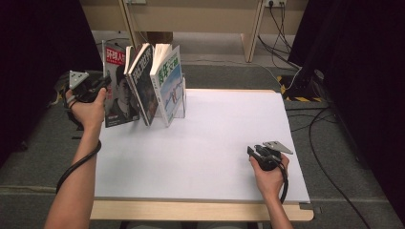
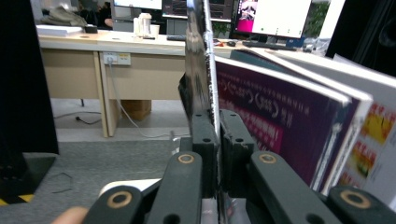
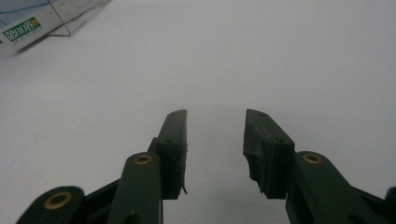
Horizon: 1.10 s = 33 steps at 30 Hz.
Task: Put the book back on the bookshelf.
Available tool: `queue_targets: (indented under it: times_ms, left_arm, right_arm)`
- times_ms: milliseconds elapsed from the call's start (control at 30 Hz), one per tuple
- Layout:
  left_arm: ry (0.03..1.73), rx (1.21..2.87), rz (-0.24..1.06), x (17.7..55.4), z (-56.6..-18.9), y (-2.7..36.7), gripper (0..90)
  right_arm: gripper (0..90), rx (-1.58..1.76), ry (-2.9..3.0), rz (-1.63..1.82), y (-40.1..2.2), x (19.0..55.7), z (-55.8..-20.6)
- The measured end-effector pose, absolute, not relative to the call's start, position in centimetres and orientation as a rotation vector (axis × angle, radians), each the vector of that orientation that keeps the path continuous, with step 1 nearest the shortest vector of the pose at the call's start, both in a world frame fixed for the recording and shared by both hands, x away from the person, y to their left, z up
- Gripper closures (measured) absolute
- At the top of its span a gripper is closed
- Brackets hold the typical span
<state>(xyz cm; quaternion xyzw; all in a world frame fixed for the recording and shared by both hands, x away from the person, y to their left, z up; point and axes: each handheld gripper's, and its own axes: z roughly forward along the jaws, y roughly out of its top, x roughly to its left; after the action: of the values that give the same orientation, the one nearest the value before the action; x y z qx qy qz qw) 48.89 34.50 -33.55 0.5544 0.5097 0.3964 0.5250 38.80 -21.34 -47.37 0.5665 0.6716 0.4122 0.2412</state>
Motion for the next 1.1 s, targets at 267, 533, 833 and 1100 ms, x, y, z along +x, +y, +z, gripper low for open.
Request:
queue_targets:
  times_ms: [267, 533, 833, 1100]
  left_arm:
    - [1.189, 1.395, 0.982, 45.8, -34.7, 36.6, 83.4]
    - [1.163, 1.446, 0.921, 42.2, -36.1, 38.1, 82.6]
    - [1.136, 1.439, 0.871, 39.2, -38.0, 38.3, 83.3]
    - [1.103, 1.434, 0.855, 38.8, -39.1, 38.0, 83.5]
  right_arm:
    - [60.2, 1.546, 1.840, 1.121, -21.2, 38.7, -47.4]
    - [60.2, 1.553, 1.841, 1.122, -20.9, 38.6, -47.3]
    - [60.0, 1.550, 1.850, 1.123, -20.7, 38.7, -47.5]
    - [59.8, 1.551, 1.851, 1.130, -20.8, 38.7, -47.4]
